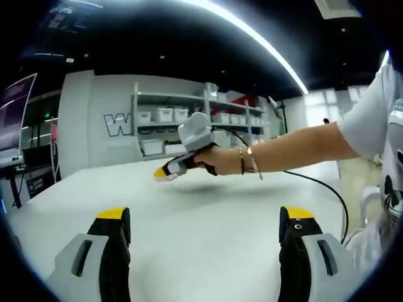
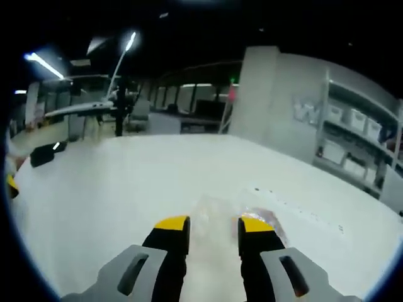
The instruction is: Open the resealable bag by pulling the two sides of the seal apart until the entire bag opening is separated and visibly accessible.
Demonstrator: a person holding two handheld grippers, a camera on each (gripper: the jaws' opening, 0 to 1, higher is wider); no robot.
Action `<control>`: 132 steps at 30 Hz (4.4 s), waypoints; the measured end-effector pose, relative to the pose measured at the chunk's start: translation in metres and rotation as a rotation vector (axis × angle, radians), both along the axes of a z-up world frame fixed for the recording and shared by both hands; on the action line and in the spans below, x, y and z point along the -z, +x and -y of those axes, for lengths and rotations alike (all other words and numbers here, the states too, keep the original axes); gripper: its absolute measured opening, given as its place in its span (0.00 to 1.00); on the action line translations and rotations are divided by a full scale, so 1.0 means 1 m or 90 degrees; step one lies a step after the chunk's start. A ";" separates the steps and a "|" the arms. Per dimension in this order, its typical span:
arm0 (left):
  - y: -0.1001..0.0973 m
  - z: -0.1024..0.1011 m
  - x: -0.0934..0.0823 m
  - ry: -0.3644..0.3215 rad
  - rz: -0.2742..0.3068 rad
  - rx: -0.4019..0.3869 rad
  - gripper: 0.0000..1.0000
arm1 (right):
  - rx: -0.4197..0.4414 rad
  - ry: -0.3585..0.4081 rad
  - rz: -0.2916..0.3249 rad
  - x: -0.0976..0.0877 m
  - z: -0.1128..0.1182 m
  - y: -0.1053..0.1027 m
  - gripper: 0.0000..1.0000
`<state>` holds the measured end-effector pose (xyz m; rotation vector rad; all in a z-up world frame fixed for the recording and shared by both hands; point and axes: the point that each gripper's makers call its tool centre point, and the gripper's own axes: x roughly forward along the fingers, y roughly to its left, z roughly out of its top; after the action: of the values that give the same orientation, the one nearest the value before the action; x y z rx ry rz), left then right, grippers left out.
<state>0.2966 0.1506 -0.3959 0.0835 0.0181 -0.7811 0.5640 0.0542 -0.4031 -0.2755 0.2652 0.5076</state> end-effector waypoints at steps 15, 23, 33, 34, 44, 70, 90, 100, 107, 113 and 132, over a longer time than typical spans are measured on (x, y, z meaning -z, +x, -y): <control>0.000 0.000 -0.002 -0.003 0.002 0.001 0.97 | 0.025 0.023 -0.011 0.002 0.009 -0.008 0.56; 0.000 0.000 -0.003 -0.006 0.002 0.003 0.97 | 0.032 0.044 -0.021 0.007 0.012 -0.010 0.73; 0.001 0.001 -0.004 -0.006 0.004 0.003 0.97 | 0.034 0.075 -0.011 0.003 0.015 -0.018 1.00; 0.001 0.001 -0.004 -0.006 0.004 0.003 0.97 | 0.035 0.077 -0.011 0.003 0.015 -0.018 0.99; 0.001 0.000 -0.003 -0.004 0.005 0.000 0.97 | 0.026 0.079 0.003 0.001 0.015 -0.039 0.99; 0.002 -0.001 -0.002 0.000 0.006 -0.001 0.97 | 0.047 0.089 0.007 0.002 0.031 -0.068 0.99; 0.002 0.000 -0.001 0.001 0.007 0.000 0.97 | 0.052 0.101 0.004 0.004 0.043 -0.078 0.99; 0.002 0.001 -0.001 0.001 0.006 0.000 0.97 | 0.056 0.102 0.002 0.007 0.050 -0.084 0.99; 0.002 0.001 -0.001 0.002 0.007 -0.001 0.97 | 0.056 0.103 0.003 0.005 0.056 -0.079 0.99; 0.002 0.001 -0.002 0.002 0.007 0.000 0.97 | 0.057 0.110 0.004 0.002 0.060 -0.079 0.99; 0.002 0.000 -0.002 0.001 0.007 0.000 0.97 | 0.053 0.129 0.004 -0.006 0.072 -0.084 0.99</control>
<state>0.2988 0.1502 -0.3934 0.0898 0.0080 -0.7801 0.4799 -0.0178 -0.3973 -0.0688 0.2169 0.4480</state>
